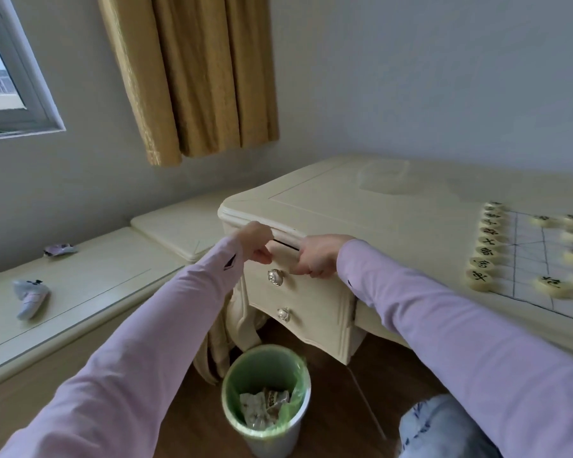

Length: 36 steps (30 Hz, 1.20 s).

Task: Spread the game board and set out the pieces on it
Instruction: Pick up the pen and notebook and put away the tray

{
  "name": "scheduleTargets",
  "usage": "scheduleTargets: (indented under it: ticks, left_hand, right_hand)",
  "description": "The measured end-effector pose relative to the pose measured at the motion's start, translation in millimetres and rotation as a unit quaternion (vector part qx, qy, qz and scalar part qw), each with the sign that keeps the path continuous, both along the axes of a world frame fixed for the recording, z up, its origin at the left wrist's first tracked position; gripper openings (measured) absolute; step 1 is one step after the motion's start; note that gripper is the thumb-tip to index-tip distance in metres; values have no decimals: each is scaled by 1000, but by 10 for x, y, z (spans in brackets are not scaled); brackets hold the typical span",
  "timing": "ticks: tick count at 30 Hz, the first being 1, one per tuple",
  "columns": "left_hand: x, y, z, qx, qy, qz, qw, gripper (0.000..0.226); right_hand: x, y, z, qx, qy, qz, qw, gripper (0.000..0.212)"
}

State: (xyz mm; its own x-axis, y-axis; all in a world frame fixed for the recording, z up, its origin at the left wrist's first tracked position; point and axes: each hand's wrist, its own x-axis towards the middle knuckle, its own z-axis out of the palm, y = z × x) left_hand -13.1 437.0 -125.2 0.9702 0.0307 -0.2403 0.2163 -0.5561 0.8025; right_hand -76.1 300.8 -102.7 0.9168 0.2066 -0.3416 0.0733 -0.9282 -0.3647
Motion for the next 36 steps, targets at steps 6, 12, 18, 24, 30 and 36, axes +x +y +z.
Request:
scheduleTargets:
  ticks: [6, 12, 18, 24, 30, 36]
  left_hand:
    - [116, -276, 196, 115, -31, -43, 992, 25]
    - [245, -807, 716, 140, -157, -148, 966, 27]
    - [548, -1676, 856, 132, -267, -220, 929, 16]
    - [941, -2749, 884, 115, -236, -301, 917, 10]
    - [1207, -3447, 679, 144, -212, -343, 904, 14]
    - [1317, -3778, 503, 258, -229, -422, 838, 32]
  right_hand:
    - [86, -250, 112, 113, 80, -7, 990, 15]
    - [216, -886, 720, 262, 24, -115, 958, 30]
    - [498, -1742, 1048, 315, -62, -277, 906, 33]
    - [946, -2781, 1096, 319, -134, -418, 840, 38]
    - [1074, -3483, 939, 147, -56, -436, 886, 43]
    - [1162, -3830, 707, 106, -29, -443, 890, 42]
